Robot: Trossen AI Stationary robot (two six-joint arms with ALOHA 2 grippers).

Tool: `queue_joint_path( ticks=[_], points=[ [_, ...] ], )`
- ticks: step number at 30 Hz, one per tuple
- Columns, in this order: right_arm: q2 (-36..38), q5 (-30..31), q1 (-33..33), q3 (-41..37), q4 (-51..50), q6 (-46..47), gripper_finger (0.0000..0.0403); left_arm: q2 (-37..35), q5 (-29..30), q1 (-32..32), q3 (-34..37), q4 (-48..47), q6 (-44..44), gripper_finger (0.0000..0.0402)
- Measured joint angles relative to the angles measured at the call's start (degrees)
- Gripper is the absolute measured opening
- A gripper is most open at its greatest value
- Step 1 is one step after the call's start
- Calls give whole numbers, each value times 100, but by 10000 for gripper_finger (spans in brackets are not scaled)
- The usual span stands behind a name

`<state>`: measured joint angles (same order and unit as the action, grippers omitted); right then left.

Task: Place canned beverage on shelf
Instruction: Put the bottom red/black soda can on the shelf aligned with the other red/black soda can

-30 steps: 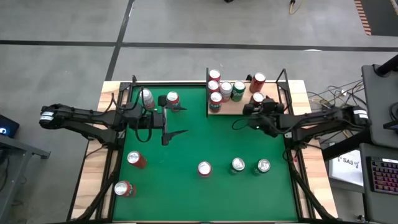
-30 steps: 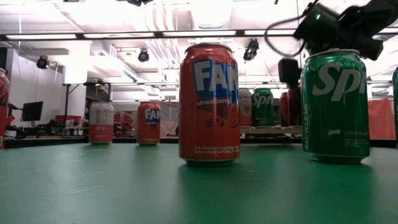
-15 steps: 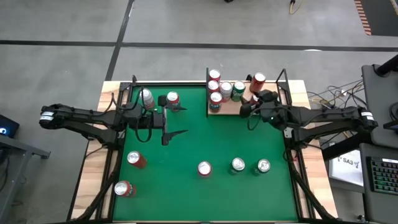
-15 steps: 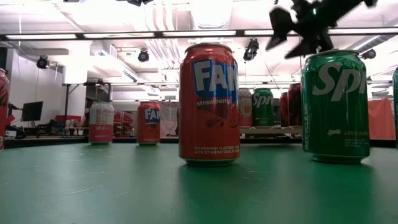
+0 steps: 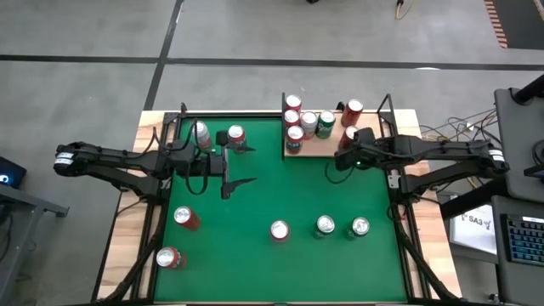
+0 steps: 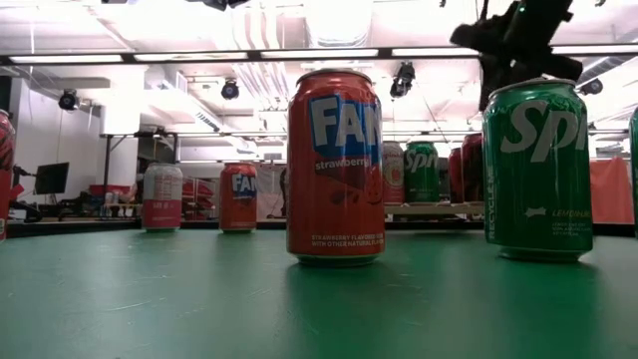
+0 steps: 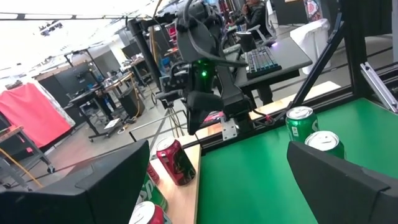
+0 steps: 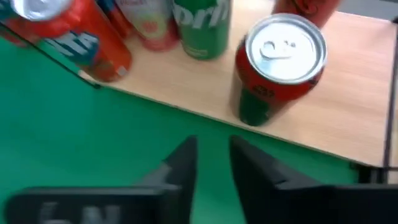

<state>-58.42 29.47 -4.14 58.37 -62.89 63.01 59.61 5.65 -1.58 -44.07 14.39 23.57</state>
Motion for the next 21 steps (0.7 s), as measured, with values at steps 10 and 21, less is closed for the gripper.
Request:
queue_joint_path(
  ticks=[10,21],
  points=[
    [-649,4,-527,-48,17,-488,13,0,0,-1,0,-3,-2,365],
    [-769,52,-1346,-48,68,-1171,12,0,0,-2,0,-8,0,365]
  ],
)
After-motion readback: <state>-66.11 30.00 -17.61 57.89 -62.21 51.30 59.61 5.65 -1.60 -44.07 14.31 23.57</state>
